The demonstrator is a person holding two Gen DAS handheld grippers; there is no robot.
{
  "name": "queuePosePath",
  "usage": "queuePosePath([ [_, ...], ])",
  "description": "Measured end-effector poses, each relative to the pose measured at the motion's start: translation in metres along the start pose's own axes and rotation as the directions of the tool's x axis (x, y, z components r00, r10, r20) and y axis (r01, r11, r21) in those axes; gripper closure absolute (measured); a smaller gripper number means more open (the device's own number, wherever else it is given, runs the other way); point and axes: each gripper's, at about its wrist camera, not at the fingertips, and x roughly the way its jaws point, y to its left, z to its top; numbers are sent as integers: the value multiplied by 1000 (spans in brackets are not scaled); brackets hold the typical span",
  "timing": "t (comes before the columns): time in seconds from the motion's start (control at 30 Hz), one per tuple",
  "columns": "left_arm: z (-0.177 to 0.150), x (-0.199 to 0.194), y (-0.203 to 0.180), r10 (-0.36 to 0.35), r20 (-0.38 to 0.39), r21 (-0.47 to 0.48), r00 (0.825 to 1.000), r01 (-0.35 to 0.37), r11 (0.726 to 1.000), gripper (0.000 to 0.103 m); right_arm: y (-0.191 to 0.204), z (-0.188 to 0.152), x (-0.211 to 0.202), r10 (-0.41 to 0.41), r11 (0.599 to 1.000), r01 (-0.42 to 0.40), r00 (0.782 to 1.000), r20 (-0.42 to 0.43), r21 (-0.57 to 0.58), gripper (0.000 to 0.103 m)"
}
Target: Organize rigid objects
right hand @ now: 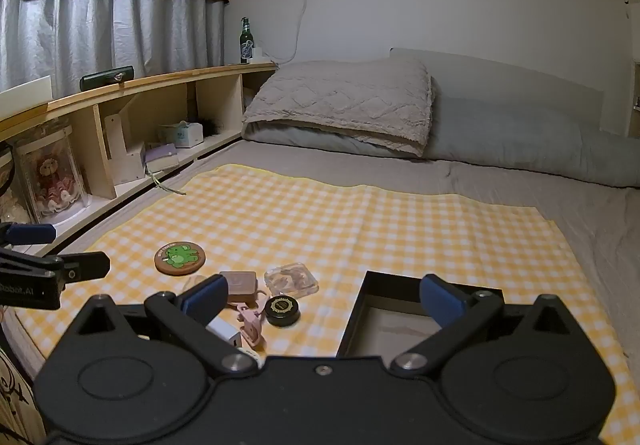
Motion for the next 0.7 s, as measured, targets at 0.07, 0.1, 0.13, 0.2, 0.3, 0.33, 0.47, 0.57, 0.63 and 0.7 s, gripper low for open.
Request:
queuePosePath([
  [0.07, 0, 0, 0, -1, 0, 0, 1000, 1, 1000, 0, 0, 0, 0, 1, 1000, -1, 1000, -1, 4, 0],
  [0.1, 0, 0, -1, -1, 0, 0, 1000, 1, 1000, 0, 0, 0, 0, 2, 1000, -2, 1000, -1, 6, 0],
  [0.13, 0, 0, -1, -2, 0, 0, 1000, 2, 1000, 0, 0, 0, 0, 2, 1000, -2, 1000, -1, 6, 0],
  [0.2, 0, 0, -2, -2, 0, 1, 1000, 2, 1000, 0, 0, 0, 0, 3, 1000, -3, 1000, -2, 5, 0],
  [0.3, 0, 0, 0, -2, 2, -5, 1000, 2, 1000, 0, 1, 1, 0, 3, 1000, -3, 1000, -2, 3, 0],
  [0.33, 0, 0, 0, -2, 2, -4, 1000, 2, 1000, 0, -1, 1, 0, 3, 1000, -3, 1000, -1, 8, 0],
  [0.47, 0, 0, 0, -2, 0, -5, 1000, 2, 1000, 0, -1, 1, 0, 4, 1000, -4, 1000, -2, 7, 0],
  [0.57, 0, 0, 0, -3, 2, -6, 1000, 3, 1000, 0, -2, 2, 0, 5, 1000, -5, 1000, -1, 8, 0],
  [0.63, 0, 0, 0, -3, 2, -5, 1000, 3, 1000, 0, -2, 2, 0, 8, 1000, -8, 1000, -2, 6, 0],
  [0.7, 0, 0, 0, -3, 2, -6, 1000, 3, 1000, 0, -2, 1, 1, 10, 1000, -10, 1000, -4, 4, 0],
])
